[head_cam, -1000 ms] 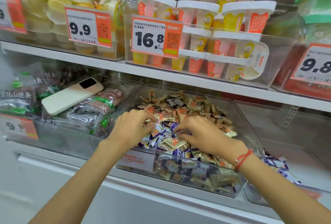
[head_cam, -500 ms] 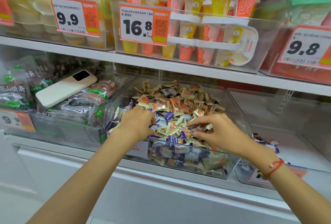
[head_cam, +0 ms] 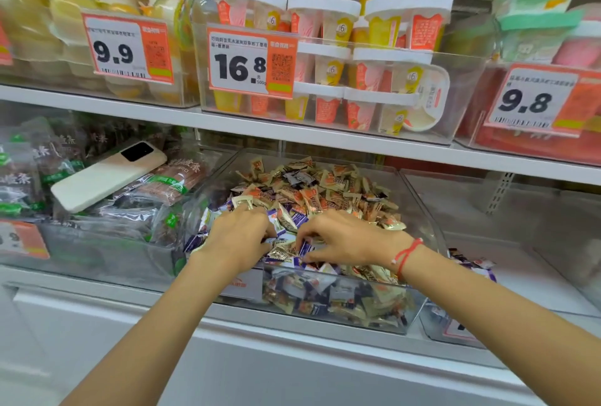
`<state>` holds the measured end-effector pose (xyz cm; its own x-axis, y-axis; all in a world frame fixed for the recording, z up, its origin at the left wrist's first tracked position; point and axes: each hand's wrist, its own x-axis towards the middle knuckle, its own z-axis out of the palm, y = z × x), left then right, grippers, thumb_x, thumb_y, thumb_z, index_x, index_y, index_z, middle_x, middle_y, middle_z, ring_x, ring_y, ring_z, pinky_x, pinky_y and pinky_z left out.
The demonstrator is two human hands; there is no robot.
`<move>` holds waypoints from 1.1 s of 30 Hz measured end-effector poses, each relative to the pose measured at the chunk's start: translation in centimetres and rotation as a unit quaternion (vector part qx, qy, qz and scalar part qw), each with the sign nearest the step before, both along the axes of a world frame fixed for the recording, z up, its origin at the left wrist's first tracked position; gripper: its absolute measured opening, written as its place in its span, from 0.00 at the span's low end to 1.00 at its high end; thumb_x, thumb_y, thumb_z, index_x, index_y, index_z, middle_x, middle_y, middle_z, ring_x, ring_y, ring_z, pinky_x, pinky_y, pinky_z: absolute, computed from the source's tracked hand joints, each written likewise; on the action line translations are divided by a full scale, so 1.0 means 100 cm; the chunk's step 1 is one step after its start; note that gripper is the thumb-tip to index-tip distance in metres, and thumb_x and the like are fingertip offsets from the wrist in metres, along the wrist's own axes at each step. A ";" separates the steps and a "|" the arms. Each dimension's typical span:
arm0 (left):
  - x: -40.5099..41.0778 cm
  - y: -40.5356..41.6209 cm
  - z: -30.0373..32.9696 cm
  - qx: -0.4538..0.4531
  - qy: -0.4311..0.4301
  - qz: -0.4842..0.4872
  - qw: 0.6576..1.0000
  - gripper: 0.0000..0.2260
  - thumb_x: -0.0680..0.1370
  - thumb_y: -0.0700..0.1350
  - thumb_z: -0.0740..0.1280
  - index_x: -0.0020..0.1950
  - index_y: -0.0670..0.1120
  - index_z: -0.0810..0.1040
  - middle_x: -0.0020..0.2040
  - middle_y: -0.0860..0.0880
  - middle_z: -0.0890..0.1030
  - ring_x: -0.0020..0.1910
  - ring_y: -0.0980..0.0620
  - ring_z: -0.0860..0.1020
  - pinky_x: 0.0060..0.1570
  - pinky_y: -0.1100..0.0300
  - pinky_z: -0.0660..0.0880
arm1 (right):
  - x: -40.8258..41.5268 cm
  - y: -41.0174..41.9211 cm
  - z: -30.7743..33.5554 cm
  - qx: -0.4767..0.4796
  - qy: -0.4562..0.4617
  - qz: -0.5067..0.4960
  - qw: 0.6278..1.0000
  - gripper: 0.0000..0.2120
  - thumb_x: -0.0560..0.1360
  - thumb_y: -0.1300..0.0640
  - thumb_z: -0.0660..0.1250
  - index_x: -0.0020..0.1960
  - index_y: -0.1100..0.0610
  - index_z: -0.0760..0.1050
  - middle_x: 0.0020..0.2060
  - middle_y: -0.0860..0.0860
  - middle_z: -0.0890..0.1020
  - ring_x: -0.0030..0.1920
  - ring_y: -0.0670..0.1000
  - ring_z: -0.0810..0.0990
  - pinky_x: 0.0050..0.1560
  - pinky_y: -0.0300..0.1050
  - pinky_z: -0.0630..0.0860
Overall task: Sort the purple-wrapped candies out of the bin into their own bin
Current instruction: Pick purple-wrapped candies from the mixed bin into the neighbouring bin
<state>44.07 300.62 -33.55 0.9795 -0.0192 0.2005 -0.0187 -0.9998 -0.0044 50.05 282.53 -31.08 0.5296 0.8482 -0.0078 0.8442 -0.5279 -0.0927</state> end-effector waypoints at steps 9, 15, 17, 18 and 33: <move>-0.007 0.012 -0.007 -0.173 -0.148 -0.029 0.973 0.05 0.76 0.53 0.69 0.47 0.55 0.83 0.57 0.60 0.79 0.58 0.55 0.74 0.44 0.58 0.74 | -0.020 -0.054 -0.001 0.260 -0.018 -0.097 0.961 0.12 0.78 0.46 0.62 0.61 0.43 0.75 0.58 0.41 0.78 0.51 0.48 0.80 0.51 0.47 0.77; -0.020 -0.029 0.023 -0.368 -0.250 -0.047 0.894 0.06 0.75 0.53 0.69 0.48 0.56 0.83 0.47 0.61 0.83 0.45 0.64 0.79 0.47 0.57 0.79 | -0.043 -0.105 0.020 0.336 -0.063 -0.120 0.932 0.06 0.76 0.48 0.66 0.52 0.43 0.79 0.48 0.39 0.78 0.43 0.45 0.78 0.41 0.41 0.75; -0.024 -0.057 0.033 -0.391 -0.230 -0.080 0.888 0.06 0.76 0.52 0.68 0.50 0.55 0.83 0.42 0.60 0.83 0.42 0.66 0.79 0.46 0.59 0.79 | -0.046 -0.132 0.026 0.390 -0.056 -0.153 0.907 0.05 0.76 0.53 0.68 0.50 0.45 0.80 0.46 0.39 0.79 0.47 0.44 0.78 0.42 0.35 0.73; -0.024 -0.075 0.037 -0.385 -0.218 -0.099 0.891 0.06 0.77 0.52 0.68 0.50 0.56 0.82 0.42 0.61 0.82 0.42 0.66 0.79 0.46 0.60 0.79 | -0.045 -0.147 0.027 0.410 -0.052 -0.174 0.894 0.05 0.76 0.54 0.68 0.50 0.46 0.80 0.46 0.40 0.79 0.49 0.44 0.77 0.44 0.36 0.73; 0.017 -0.218 0.032 -0.178 -0.187 -0.257 0.931 0.14 0.80 0.50 0.63 0.64 0.52 0.77 0.57 0.53 0.82 0.57 0.51 0.78 0.58 0.55 0.71 | -0.023 -0.234 -0.007 0.238 -0.085 -0.368 0.895 0.20 0.75 0.55 0.69 0.65 0.42 0.73 0.56 0.46 0.81 0.53 0.48 0.79 0.52 0.52 0.77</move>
